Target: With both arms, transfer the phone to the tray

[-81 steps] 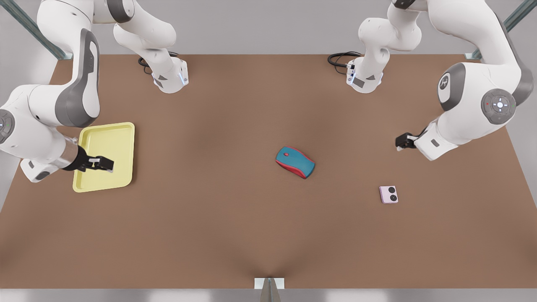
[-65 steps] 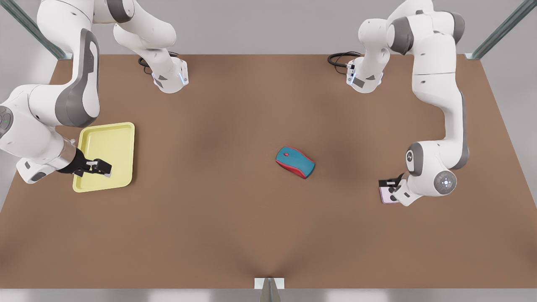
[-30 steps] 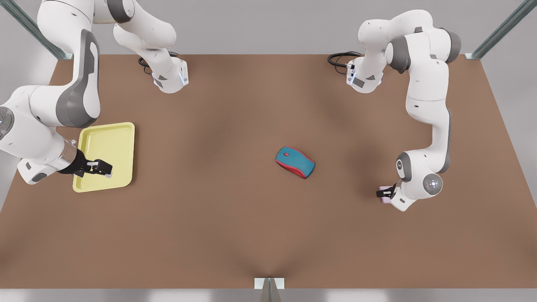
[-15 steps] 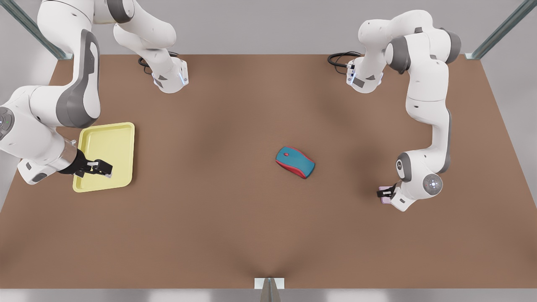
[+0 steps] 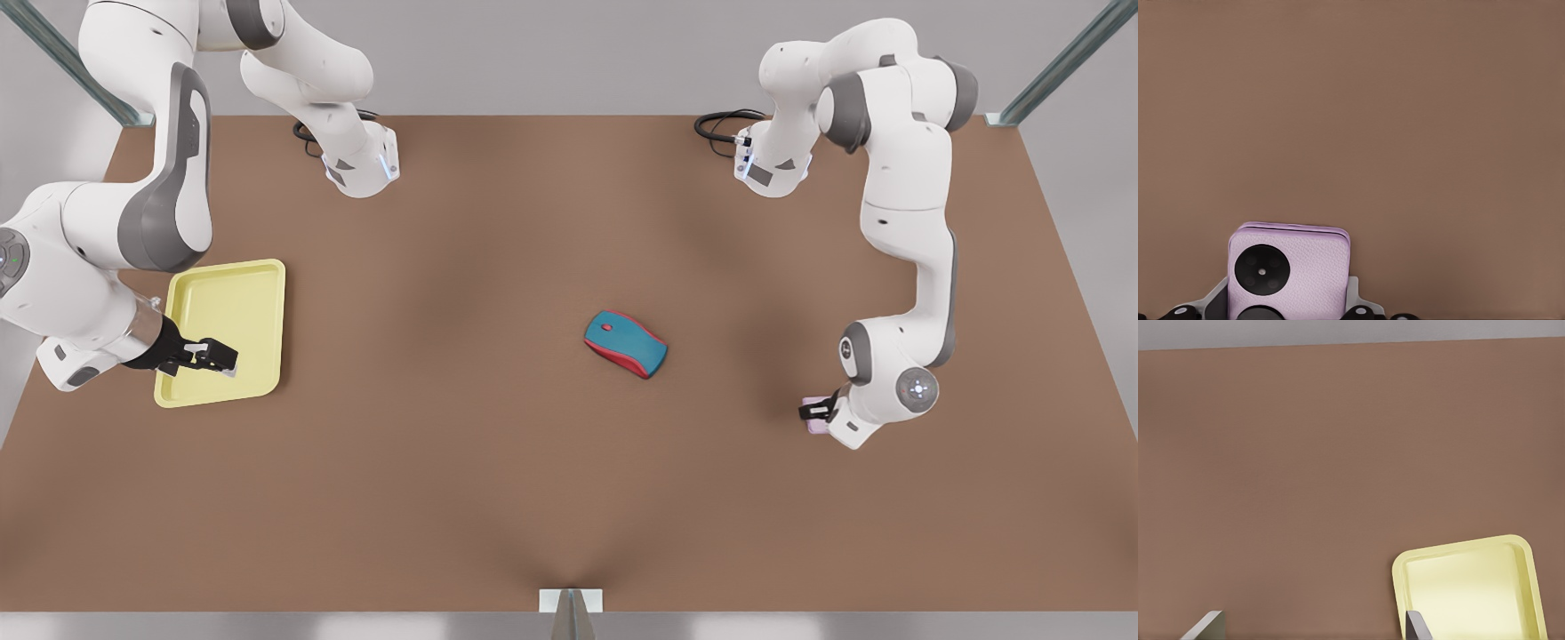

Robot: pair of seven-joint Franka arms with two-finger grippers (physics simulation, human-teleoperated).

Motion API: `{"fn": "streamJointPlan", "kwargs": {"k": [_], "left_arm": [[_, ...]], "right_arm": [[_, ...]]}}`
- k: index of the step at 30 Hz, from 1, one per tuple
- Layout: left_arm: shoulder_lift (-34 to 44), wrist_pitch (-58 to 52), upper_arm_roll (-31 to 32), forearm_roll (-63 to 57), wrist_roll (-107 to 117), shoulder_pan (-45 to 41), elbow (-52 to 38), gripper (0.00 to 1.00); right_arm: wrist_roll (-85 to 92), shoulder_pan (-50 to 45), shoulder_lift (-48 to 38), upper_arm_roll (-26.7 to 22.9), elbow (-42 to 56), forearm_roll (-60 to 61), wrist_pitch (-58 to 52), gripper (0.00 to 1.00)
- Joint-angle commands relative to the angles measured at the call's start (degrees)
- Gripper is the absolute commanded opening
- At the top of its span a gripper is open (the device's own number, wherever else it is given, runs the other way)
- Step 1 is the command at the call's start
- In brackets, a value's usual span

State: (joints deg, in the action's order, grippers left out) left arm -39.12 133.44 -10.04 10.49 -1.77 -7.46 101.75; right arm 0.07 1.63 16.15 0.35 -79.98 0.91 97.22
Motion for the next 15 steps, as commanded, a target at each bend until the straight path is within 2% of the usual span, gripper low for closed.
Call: {"fn": "streamJointPlan", "kwargs": {"k": [1, 5, 8, 13, 15], "left_arm": [[0.36, -0.37, 0.11, 0.84, 0.36, -0.1, -0.41, 0.7], [3.17, -4.15, 0.11, 0.84, 12.66, -10.73, -2.61, 0.7], [1.06, -13.11, 0.02, 0.4, 22.06, -17.76, -12.88, 0.71], [-2.01, -18.21, -0.07, 0.58, 40.78, -30.68, -21.41, 0.71], [-5.62, -21.11, -0.15, 0.58, 48.6, -35.51, -28.35, 0.71]], "right_arm": [[0.02, -0.05, -0.07, 0.0, 0.08, 0.05, -0.01, 1.0], [0.02, -0.05, -0.07, 0.0, 0.08, 0.05, -0.01, 1.0], [0.28, 0.04, -0.07, 0.08, -0.01, 0.05, -0.01, 1.0], [0.46, 0.04, -0.07, 0.0, -0.01, 0.05, -0.45, 1.0], [0.37, -0.05, -0.07, 0.08, -0.01, 0.05, -0.62, 1.0]]}}
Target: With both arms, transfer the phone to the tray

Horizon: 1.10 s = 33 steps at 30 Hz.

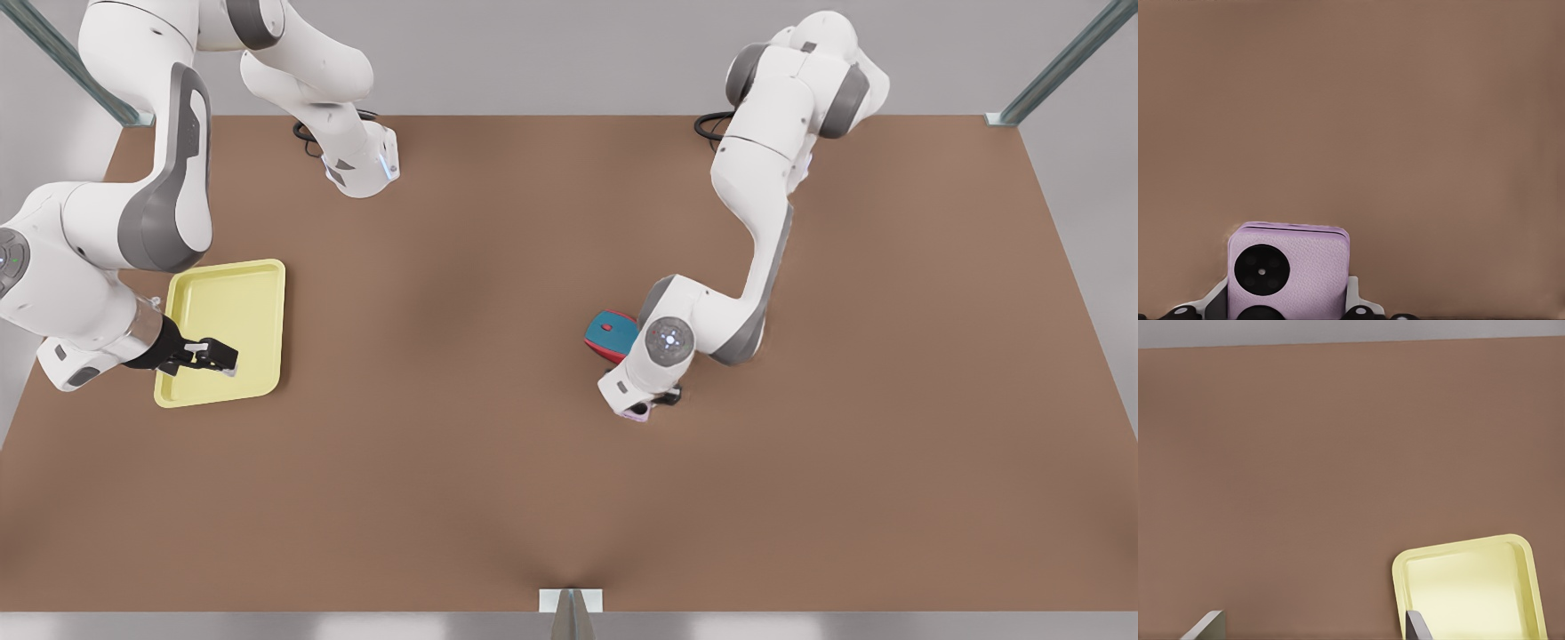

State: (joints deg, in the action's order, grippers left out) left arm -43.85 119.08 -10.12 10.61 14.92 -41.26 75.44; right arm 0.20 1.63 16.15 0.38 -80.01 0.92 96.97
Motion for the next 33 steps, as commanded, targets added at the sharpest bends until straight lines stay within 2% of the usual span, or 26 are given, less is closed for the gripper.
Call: {"fn": "streamJointPlan", "kwargs": {"k": [1, 3, 7, 14, 24, 28, 33], "left_arm": [[-3.08, -6.84, -0.07, 0.55, 34.47, -2.94, -5.47, 0.71], [-6.77, -7.98, -0.16, 0.73, 37.81, -4.35, -11.54, 0.71], [-10.12, -6.14, -0.07, 1.7, 43.7, -7.43, -14.8, 0.71], [-14.86, 0.98, 0.02, 5.65, 48.89, -12.09, -16.21, 0.72], [-18.12, 6.96, 0.89, 5.91, 47.93, -12.0, -16.56, 0.72], [-18.12, 6.78, 1.6, 5.83, 32.11, -11.91, -16.47, 0.72], [-18.38, 6.78, 1.6, 5.83, 27.18, -11.91, -16.29, 0.72]], "right_arm": [[0.24, -0.05, -0.07, -0.03, 0.03, 0.04, -0.38, 1.0], [0.24, 0.04, 0.28, -0.03, 0.29, 0.13, -0.29, 1.0], [0.33, 0.04, 0.28, -0.03, 0.29, 0.13, -0.11, 1.0], [0.33, -0.05, 0.28, -0.03, 0.12, 0.04, -0.29, 1.0], [0.41, -0.05, 0.28, -0.03, 0.03, -0.05, -0.29, 1.0], [0.15, 0.04, 0.28, -0.03, 0.29, -0.05, -0.38, 1.0], [-0.29, -0.14, 0.28, 0.06, 0.38, 0.22, -1.43, 1.0]]}}
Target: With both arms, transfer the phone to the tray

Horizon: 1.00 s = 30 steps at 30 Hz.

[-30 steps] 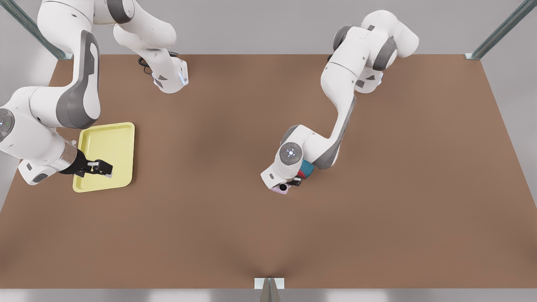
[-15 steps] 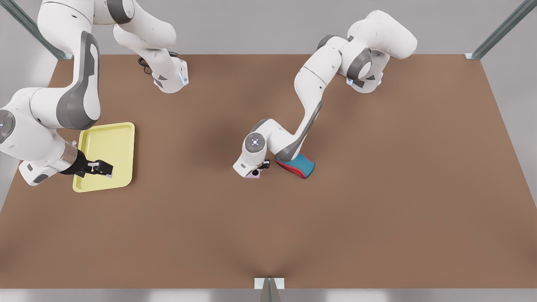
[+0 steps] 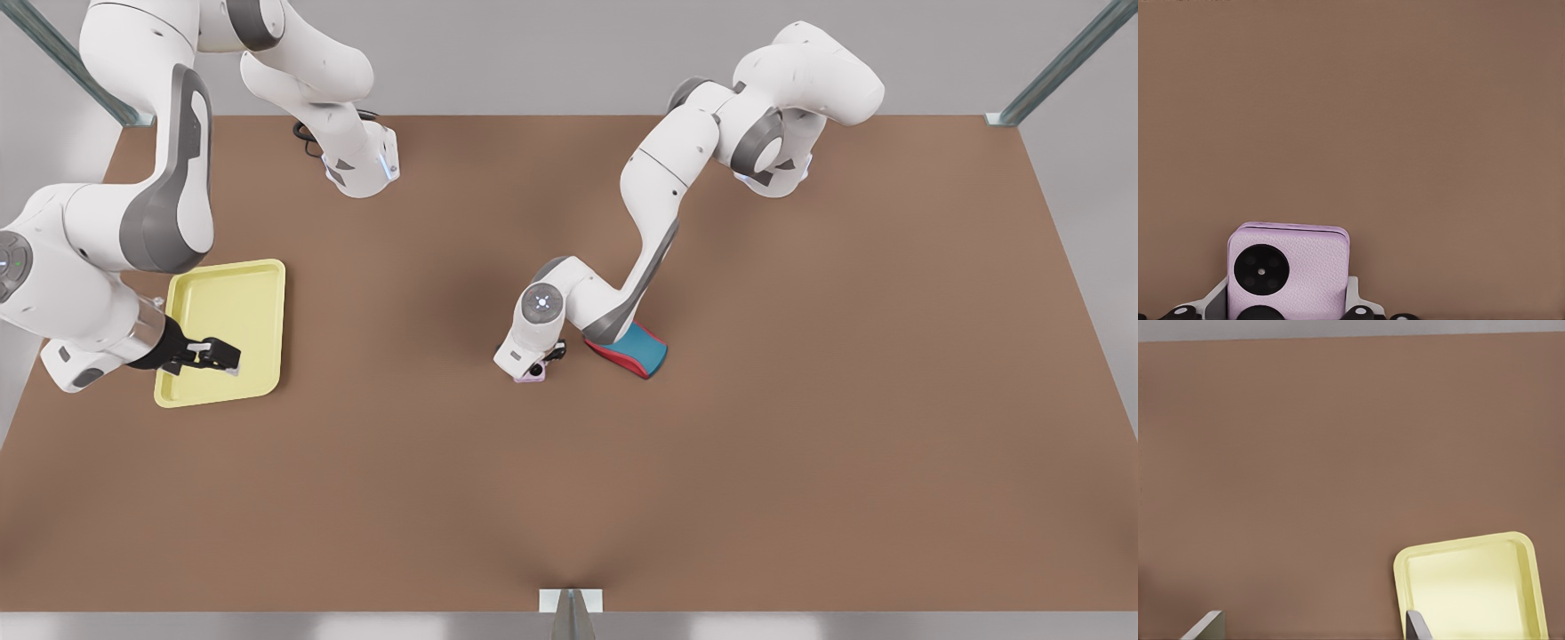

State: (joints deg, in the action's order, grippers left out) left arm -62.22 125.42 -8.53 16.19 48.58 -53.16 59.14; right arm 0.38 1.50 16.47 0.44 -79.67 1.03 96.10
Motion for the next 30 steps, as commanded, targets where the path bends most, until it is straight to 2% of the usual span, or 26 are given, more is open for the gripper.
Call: {"fn": "streamJointPlan", "kwargs": {"k": [1, 3, 4, 9, 11, 12, 13, 15, 17, 18, 19, 20, 23, 24, 26, 28, 29, 30], "left_arm": [[-0.1, 0.44, 0.0, -0.01, -7.53, -0.01, 0.01, 0.72], [-0.1, 0.18, -0.08, -0.19, -10.7, -0.1, 0.27, 0.77], [-0.1, 0.27, -0.08, -0.28, -10.79, -0.01, 0.36, 1.0], [0.95, -1.05, 0.0, -0.19, -10.35, 0.43, 0.27, 1.0], [8.51, -16.06, -0.52, -0.54, -10.43, 2.71, 0.36, 1.0], [13.95, -27.31, -0.61, -0.89, -11.31, 6.92, 0.27, 1.0], [20.01, -36.7, -0.7, -2.82, -15.08, 12.28, 0.27, 1.0], [28.37, -47.19, -0.7, -7.39, -26.69, 22.65, 0.18, 1.0], [33.21, -50.97, -0.61, -12.14, -36.97, 31.09, 0.36, 1.0], [39.7, -49.66, 0.09, -11.97, -45.66, 36.28, 7.72, 1.0], [49.9, -40.44, 0.09, -12.23, -51.3, 38.66, 23.02, 1.0], [50.62, -39.9, 0.09, -12.41, -51.39, 38.57, 25.32, 1.0], [48.59, -44.99, 0.27, -10.21, -51.74, 38.13, 21.37, 1.0], [47.45, -45.17, 0.09, -5.29, -51.04, 38.05, 19.17, 1.0], [46.31, -44.56, 0.0, -4.85, -51.13, 38.05, 18.55, 1.0], [43.24, -42.81, 0.09, -4.94, -51.83, 38.05, 18.46, 1.0], [41.48, -38.4, 0.0, -4.94, -51.83, 38.05, 18.46, 1.0], [41.56, -38.67, 0.0, -4.85, -51.66, 38.05, 18.46, 1.0]], "right_arm": [[0.24, -0.09, -0.04, 0.0, -0.04, 0.12, -0.56, 1.0], [-0.47, -1.15, -0.13, 0.0, -0.31, 0.03, -0.56, 1.0], [-0.64, -1.15, -0.13, 0.0, -0.4, 0.03, -0.39, 1.0], [-0.73, -0.36, -0.57, 1.76, -1.63, -0.06, -0.03, 1.0], [-0.82, -0.36, -0.57, 2.99, -2.33, -0.67, 0.41, 1.0], [-3.98, -0.36, -0.57, 4.13, -2.68, -1.2, 0.58, 1.0], [-8.8, -0.36, -0.57, 7.55, -3.2, -1.99, 1.54, 1.0], [-17.43, -0.01, -0.48, 13.27, -5.76, -3.31, 4.8, 1.0], [-26.83, -0.36, -0.04, 18.54, -10.76, -6.56, 11.12, 1.0], [-29.64, -0.89, 1.01, 19.07, -11.82, -6.74, 12.71, 1.0], [-30.79, -0.97, 2.51, 20.66, -12.35, -6.74, 14.29, 1.0], [-32.1, -3.26, 4.97, 20.74, -12.17, -8.05, 15.26, 1.0], [-40.72, -8.88, 10.5, 20.74, -11.82, -10.08, 18.69, 1.0], [-43.53, -10.99, 13.05, 20.74, -10.16, -10.34, 18.69, 1.0], [-53.46, -16.44, 18.59, 20.48, -5.06, -12.8, 18.6, 1.0], [-59.7, -21.98, 23.78, 18.11, 1.27, -14.21, 17.99, 1.0], [-61.9, -22.51, 25.45, 18.11, 2.85, -14.21, 18.07, 1.0], [-63.48, -23.56, 26.15, 18.02, 3.56, -14.21, 18.25, 1.0]]}}
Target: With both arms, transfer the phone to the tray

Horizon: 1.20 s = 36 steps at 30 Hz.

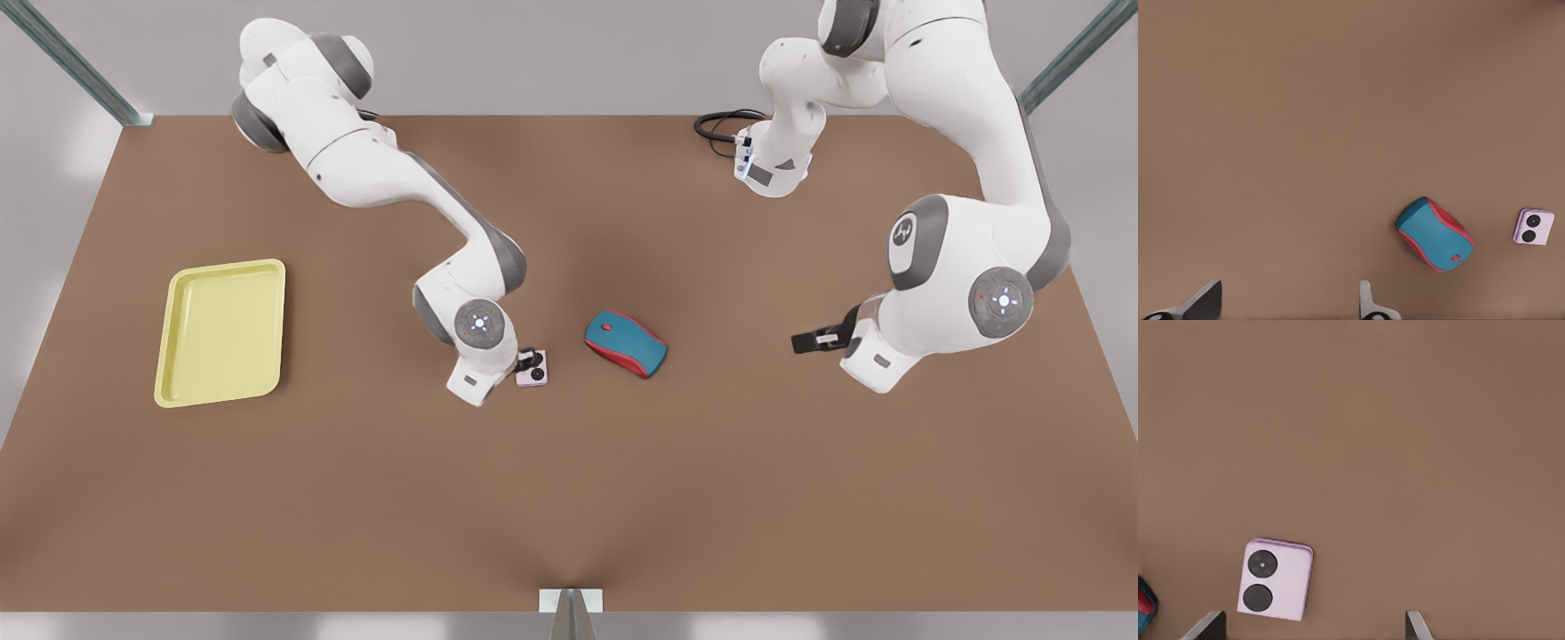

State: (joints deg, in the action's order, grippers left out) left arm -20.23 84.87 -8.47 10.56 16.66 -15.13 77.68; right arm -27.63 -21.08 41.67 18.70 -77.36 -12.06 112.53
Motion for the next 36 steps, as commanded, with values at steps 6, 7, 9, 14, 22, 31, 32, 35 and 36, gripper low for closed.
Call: {"fn": "streamJointPlan", "kwargs": {"k": [6, 7, 9, 14, 22, 31, 32, 35, 36], "left_arm": [[-1.22, 2.06, -0.06, 0.78, -20.09, 0.01, 0.02, 1.0], [-1.31, 2.06, -0.06, 0.78, -20.0, 0.01, 0.02, 1.0], [-1.39, 2.15, -0.06, 0.78, -20.0, 0.01, 0.02, 1.0], [-2.01, 2.15, -0.15, 0.78, -20.0, 0.1, 0.02, 1.0], [-2.36, 2.15, -0.15, 0.78, -20.0, 0.28, 0.02, 1.0], [-2.54, 2.23, -0.15, 0.86, -20.0, 0.36, 0.02, 1.0], [-2.54, 2.23, -0.15, 0.86, -20.0, 0.36, 0.02, 1.0], [-2.54, 2.23, -0.15, 0.86, -20.0, 0.36, 0.02, 1.0], [-2.62, 2.23, -0.23, 0.78, -20.0, 0.45, 0.02, 1.0]], "right_arm": [[-40.22, -1.07, 3.68, -0.24, -1.74, 4.23, 9.72, 1.0], [-38.38, -0.37, 2.8, -0.24, -4.99, 5.47, 13.68, 1.0], [-33.03, 0.16, 2.63, -0.15, -7.81, 5.56, 16.49, 1.0], [-18.96, 1.65, 3.15, -0.68, -8.69, 16.19, 20.45, 1.0], [-4.89, -1.07, 3.68, -3.31, -9.22, 10.3, 19.75, 1.0], [7.85, -2.3, 1.57, -4.46, -13.96, 10.22, 19.4, 1.0], [8.12, -2.92, 1.66, -4.46, -13.96, 10.22, 19.48, 1.0], [8.03, -4.23, 2.98, -4.55, -13.79, 9.69, 19.48, 1.0], [8.2, -4.41, 3.42, -4.63, -13.52, 8.37, 19.4, 1.0]]}}
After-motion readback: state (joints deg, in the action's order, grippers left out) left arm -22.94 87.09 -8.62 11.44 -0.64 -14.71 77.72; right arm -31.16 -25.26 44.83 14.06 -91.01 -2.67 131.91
